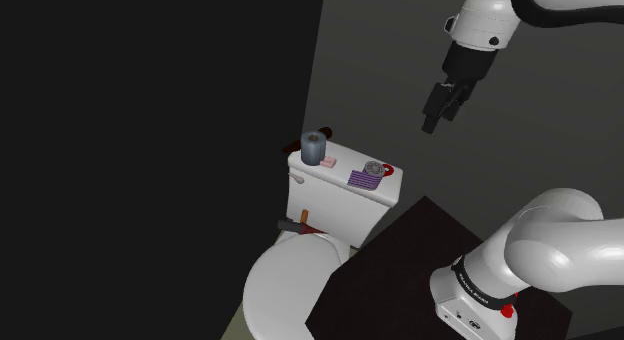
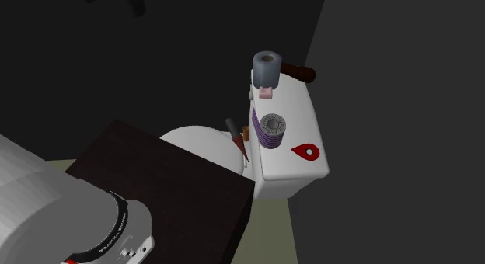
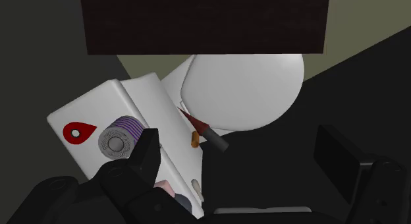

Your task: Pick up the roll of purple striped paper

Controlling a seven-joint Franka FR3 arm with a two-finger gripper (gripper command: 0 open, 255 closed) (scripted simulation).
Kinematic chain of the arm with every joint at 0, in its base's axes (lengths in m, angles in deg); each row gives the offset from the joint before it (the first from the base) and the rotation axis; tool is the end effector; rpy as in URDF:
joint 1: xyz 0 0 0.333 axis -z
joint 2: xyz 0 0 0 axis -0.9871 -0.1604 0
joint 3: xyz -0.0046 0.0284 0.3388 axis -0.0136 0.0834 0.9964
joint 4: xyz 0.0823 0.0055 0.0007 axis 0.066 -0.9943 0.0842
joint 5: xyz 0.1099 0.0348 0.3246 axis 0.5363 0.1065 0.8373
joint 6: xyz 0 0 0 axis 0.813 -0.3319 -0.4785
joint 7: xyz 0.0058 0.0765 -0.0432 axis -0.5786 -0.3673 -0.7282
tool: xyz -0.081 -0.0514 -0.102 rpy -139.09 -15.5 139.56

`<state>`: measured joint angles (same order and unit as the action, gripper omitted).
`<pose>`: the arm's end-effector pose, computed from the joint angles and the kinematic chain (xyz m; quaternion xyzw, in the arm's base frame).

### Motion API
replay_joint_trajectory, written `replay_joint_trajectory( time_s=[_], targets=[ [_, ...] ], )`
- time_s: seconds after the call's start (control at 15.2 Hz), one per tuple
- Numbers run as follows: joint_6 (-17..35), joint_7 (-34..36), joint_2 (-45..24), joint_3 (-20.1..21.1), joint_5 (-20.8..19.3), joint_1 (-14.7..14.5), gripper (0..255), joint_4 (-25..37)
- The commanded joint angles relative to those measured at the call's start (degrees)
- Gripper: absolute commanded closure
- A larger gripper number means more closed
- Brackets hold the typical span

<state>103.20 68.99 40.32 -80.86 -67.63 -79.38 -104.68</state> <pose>0.2277 0.0206 0.5482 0.9986 0.0069 -0.0532 0.0038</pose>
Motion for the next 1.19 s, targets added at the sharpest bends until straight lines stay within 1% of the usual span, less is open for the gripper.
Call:
replay_joint_trajectory(
  time_s=[0.0,0.26,0.53,0.86,1.12],
  targets=[
    [0.0,0.0,0.0,0.0,0.0,0.0,0,0.0],
    [7.94,-2.47,-2.46,-2.14,-1.75,1.19,0,-4.9],
    [16.29,-4.81,-6.48,-4.36,-3.4,2.47,0,-8.59],
    [27.1,-7.65,-13.75,-7.19,-5.15,4.06,0,-11.32],
    [35.76,-9.98,-21.19,-9.44,-6.06,5.17,0,-11.87]
  ],
)
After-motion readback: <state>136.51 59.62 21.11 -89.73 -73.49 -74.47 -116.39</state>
